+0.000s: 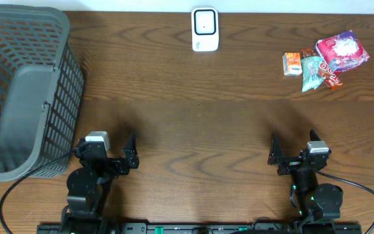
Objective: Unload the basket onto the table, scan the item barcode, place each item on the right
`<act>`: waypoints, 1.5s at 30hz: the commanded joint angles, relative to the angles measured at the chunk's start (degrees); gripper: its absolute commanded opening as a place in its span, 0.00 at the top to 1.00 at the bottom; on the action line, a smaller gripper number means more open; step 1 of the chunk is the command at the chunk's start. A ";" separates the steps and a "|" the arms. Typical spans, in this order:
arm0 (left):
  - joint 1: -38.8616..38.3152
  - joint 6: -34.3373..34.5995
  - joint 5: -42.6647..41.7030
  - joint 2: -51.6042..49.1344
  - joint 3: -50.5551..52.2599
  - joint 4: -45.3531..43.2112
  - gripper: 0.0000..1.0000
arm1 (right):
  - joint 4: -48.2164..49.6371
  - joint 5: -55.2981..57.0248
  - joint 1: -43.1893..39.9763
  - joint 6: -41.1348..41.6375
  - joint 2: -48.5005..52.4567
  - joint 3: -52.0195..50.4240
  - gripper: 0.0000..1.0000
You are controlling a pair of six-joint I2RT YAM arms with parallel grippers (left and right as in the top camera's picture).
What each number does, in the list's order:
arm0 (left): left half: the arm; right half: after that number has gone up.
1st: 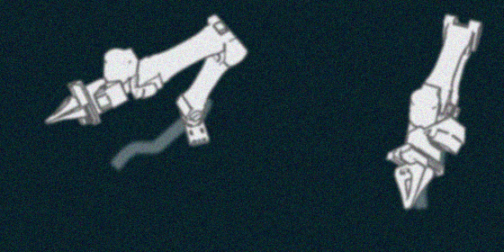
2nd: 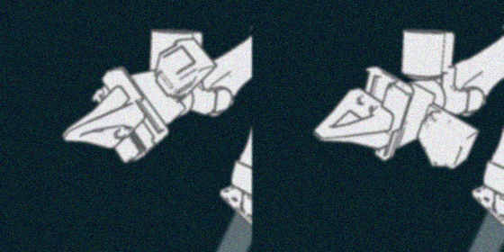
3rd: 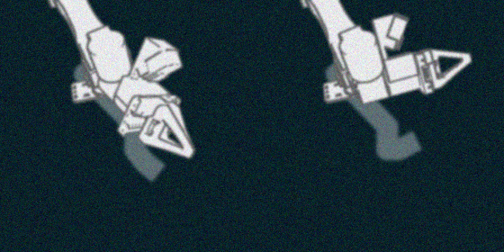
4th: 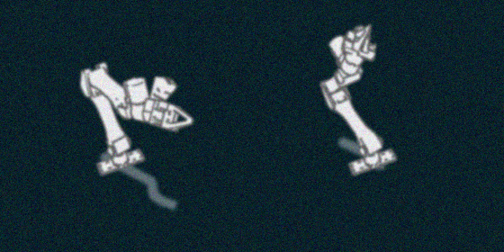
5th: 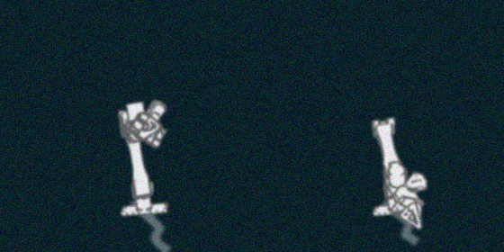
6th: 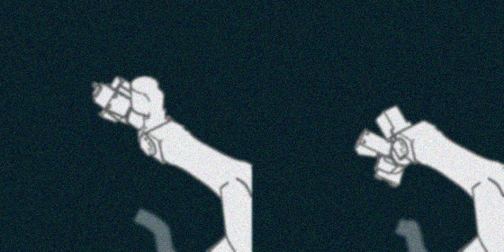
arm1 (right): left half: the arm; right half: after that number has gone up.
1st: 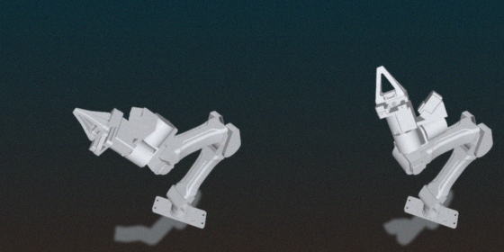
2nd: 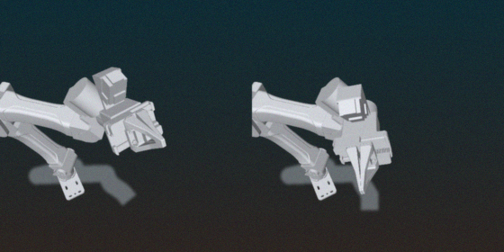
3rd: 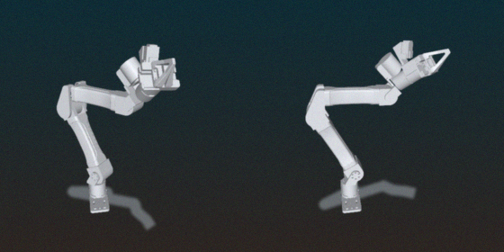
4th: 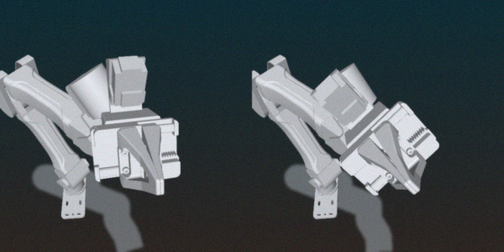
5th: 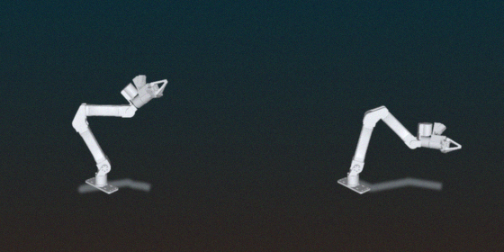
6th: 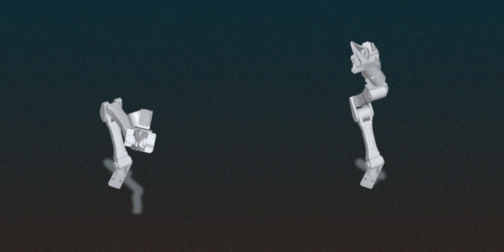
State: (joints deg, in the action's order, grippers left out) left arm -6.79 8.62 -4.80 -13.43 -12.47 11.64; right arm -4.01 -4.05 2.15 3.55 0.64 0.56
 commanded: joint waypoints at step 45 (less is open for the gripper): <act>3.23 -12.24 5.25 13.16 12.24 -7.45 0.02 | -0.04 0.28 -0.35 -0.83 -0.33 -0.24 0.01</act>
State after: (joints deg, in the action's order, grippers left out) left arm -3.84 -2.96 -1.28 -0.62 -1.15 1.72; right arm -3.99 -4.05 2.15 3.55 0.62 0.56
